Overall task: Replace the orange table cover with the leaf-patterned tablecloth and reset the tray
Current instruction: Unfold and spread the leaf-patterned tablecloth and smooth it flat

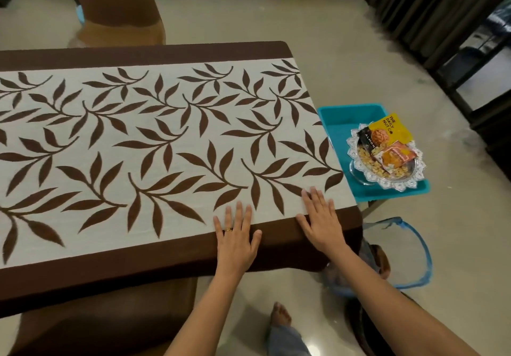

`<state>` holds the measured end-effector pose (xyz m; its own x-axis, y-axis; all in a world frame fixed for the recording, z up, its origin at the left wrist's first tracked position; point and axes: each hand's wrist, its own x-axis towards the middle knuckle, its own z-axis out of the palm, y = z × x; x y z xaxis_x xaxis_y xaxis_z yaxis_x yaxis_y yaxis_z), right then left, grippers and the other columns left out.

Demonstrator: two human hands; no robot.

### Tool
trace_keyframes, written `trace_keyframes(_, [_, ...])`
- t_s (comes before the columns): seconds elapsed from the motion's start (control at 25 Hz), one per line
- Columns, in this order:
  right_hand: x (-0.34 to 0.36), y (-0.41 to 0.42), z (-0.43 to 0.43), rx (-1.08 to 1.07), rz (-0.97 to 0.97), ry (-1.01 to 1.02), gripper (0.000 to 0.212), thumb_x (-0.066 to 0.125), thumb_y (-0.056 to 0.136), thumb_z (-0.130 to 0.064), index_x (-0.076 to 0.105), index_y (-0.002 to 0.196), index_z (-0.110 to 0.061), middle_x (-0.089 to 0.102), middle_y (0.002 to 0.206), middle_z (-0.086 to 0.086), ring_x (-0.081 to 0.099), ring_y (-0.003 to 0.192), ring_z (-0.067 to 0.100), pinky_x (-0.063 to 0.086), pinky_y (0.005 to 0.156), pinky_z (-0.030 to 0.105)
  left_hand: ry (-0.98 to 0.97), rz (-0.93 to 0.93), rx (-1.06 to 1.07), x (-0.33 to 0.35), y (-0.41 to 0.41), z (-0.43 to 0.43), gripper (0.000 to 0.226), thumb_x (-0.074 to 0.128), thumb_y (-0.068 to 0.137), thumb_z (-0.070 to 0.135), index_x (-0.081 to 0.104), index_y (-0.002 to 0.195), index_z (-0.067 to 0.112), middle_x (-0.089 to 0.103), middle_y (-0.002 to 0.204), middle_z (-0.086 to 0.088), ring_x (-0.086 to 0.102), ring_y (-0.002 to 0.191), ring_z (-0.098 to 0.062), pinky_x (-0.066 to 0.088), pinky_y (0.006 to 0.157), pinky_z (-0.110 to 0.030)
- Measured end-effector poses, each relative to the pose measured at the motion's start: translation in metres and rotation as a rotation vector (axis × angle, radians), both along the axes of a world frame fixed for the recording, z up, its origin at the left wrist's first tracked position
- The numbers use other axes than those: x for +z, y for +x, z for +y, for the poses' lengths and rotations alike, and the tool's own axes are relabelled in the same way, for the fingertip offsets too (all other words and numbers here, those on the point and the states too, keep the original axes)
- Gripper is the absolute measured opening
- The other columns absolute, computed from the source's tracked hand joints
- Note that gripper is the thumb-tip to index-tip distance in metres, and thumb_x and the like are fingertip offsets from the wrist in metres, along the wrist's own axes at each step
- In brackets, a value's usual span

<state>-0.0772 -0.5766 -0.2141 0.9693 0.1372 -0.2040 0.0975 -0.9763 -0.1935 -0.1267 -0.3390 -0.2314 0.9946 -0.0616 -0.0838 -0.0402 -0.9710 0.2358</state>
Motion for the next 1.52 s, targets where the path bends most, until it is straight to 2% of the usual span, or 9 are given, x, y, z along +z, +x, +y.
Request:
trace_keyframes(0.16, [0.002,0.001,-0.06,-0.085,0.008,-0.005,0.078,0.001,0.087,-0.07,-0.008,0.153,-0.028,-0.014,0.16,-0.002,-0.017,0.146,0.013,-0.006,0.12,0.041,-0.013,0.034,0.024,0.002,0.004,-0.05,0.07,0.027,0.096,0.055,0.02,0.153,0.016,0.015,0.16,-0.008,0.012,0.146,-0.034,0.001,0.113,-0.057])
trace_keyframes(0.32, [0.002,-0.006,-0.074,-0.086,0.011,0.027,0.081,-0.005,0.085,-0.073,-0.008,0.152,-0.027,-0.013,0.16,-0.002,-0.016,0.147,0.012,-0.008,0.119,0.039,0.011,0.075,0.046,0.005,0.002,-0.082,0.073,0.029,0.094,0.057,0.021,0.152,0.014,0.013,0.16,-0.009,0.011,0.146,-0.036,0.004,0.113,-0.058])
trace_keyframes(0.52, [0.006,0.002,-0.07,-0.077,-0.003,0.042,0.077,0.009,0.091,-0.067,-0.01,0.152,-0.025,-0.021,0.158,-0.001,-0.021,0.145,0.014,-0.018,0.117,0.034,0.016,0.087,0.06,0.009,0.016,-0.093,0.071,0.018,0.095,0.062,0.023,0.152,0.019,0.015,0.159,-0.011,0.014,0.145,-0.036,0.003,0.112,-0.056])
trace_keyframes(0.68, [0.003,0.011,-0.079,-0.022,0.03,0.048,0.074,0.002,0.09,-0.068,-0.007,0.152,-0.029,-0.02,0.158,-0.004,-0.019,0.146,0.013,-0.018,0.116,0.035,0.003,0.083,0.032,0.009,0.034,-0.086,0.064,0.012,0.096,0.061,0.016,0.153,0.031,0.008,0.161,-0.007,0.009,0.147,-0.031,0.001,0.115,-0.056])
trace_keyframes(0.8, [0.0,0.01,-0.095,-0.036,0.044,0.059,0.072,0.007,0.091,-0.068,-0.012,0.151,-0.033,-0.024,0.157,-0.008,-0.023,0.144,0.009,-0.011,0.119,0.038,0.006,0.061,0.075,0.004,0.046,-0.06,0.061,0.009,0.096,0.058,0.007,0.153,0.036,-0.002,0.161,-0.001,0.0,0.148,-0.024,0.001,0.115,-0.06])
trace_keyframes(0.96, [0.0,0.008,-0.106,-0.068,0.073,0.131,0.071,0.012,0.091,-0.068,-0.018,0.148,-0.039,-0.028,0.156,-0.012,-0.024,0.144,0.01,-0.008,0.118,0.034,0.002,0.052,0.145,0.005,0.073,-0.022,0.063,0.012,0.094,0.06,0.01,0.152,0.036,0.009,0.161,-0.005,0.004,0.148,-0.025,0.004,0.115,-0.06])
trace_keyframes(1.12, [0.004,0.009,-0.1,-0.138,0.087,0.192,0.07,0.022,0.096,-0.061,-0.017,0.149,-0.037,-0.028,0.155,-0.012,-0.026,0.142,0.006,-0.007,0.12,0.036,-0.068,0.074,0.114,0.01,0.117,-0.023,0.07,0.011,0.091,0.065,0.006,0.153,0.033,0.003,0.161,-0.006,-0.002,0.147,-0.027,-0.004,0.116,-0.056])
trace_keyframes(1.28, [0.02,0.045,-0.069,-0.183,0.01,0.22,0.068,0.03,0.1,-0.041,-0.014,0.15,-0.028,-0.03,0.154,-0.01,-0.025,0.143,0.005,-0.008,0.12,0.032,-0.076,0.079,0.102,0.017,0.166,-0.047,0.074,0.008,0.088,0.068,0.002,0.152,0.032,-0.003,0.161,-0.007,-0.003,0.147,-0.03,-0.008,0.115,-0.056])
trace_keyframes(1.52, [0.012,0.137,-0.029,-0.04,-0.017,0.158,0.069,0.03,0.099,-0.048,-0.011,0.152,-0.03,-0.028,0.155,-0.007,-0.026,0.142,0.008,-0.018,0.115,0.032,-0.071,0.033,0.221,0.01,0.215,-0.024,0.077,0.005,0.085,0.071,0.0,0.153,0.034,-0.001,0.161,-0.009,-0.003,0.148,-0.032,-0.007,0.114,-0.058])
